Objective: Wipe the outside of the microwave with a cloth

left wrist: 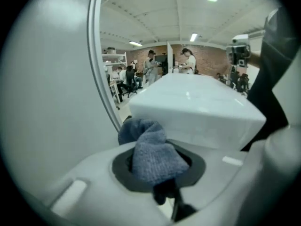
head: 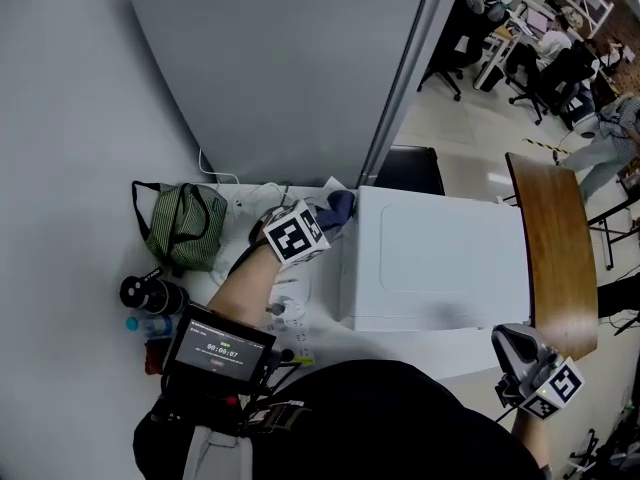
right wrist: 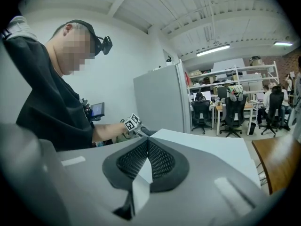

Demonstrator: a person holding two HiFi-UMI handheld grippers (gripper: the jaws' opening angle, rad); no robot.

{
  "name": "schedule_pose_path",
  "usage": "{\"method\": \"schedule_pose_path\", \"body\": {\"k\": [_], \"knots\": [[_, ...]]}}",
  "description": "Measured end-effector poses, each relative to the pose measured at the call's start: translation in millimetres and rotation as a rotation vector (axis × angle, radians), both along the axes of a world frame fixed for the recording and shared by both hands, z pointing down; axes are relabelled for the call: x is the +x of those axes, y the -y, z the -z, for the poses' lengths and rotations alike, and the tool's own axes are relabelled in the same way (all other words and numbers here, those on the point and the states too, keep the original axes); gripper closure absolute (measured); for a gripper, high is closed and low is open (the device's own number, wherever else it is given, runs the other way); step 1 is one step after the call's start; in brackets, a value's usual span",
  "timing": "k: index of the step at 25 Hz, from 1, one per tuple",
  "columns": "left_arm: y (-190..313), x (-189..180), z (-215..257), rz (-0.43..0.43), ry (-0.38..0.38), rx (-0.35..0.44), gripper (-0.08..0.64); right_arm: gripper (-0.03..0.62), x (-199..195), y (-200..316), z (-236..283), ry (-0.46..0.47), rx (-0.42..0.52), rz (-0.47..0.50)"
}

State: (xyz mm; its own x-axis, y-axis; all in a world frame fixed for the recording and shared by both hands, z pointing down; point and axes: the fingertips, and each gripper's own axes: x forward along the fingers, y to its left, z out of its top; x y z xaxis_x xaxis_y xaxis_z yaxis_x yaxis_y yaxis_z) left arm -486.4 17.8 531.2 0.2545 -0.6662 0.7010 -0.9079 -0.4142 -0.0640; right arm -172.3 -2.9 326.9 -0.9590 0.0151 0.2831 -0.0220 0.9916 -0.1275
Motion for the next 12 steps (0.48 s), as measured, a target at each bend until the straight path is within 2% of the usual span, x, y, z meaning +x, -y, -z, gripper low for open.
{"method": "schedule_pose_path", "body": {"k": [2,5,7,10,12], "knots": [[-4,18,28,-0.069,0.034,0.017,0.503,0.588,-8,-6,-1,0.004,-0.002,0.026],[-2,41,14,-0.163,0.084,-0.034,0.502,0.588,-12,-12,-2,0.001,-0.003,0.036],[-3,44,-5,-0.180,0.114,-0.079,0.502,0.588,-9,-12,0,-0.005,0.001,0.025],[-4,41,-29,-0.174,0.095,-0.112,0.502,0.588,2,-7,2,-0.017,0.010,-0.007],[-6,44,-58,-0.199,0.101,-0.161,0.502,0.588,9,-4,2,-0.028,0.013,-0.028]]}}
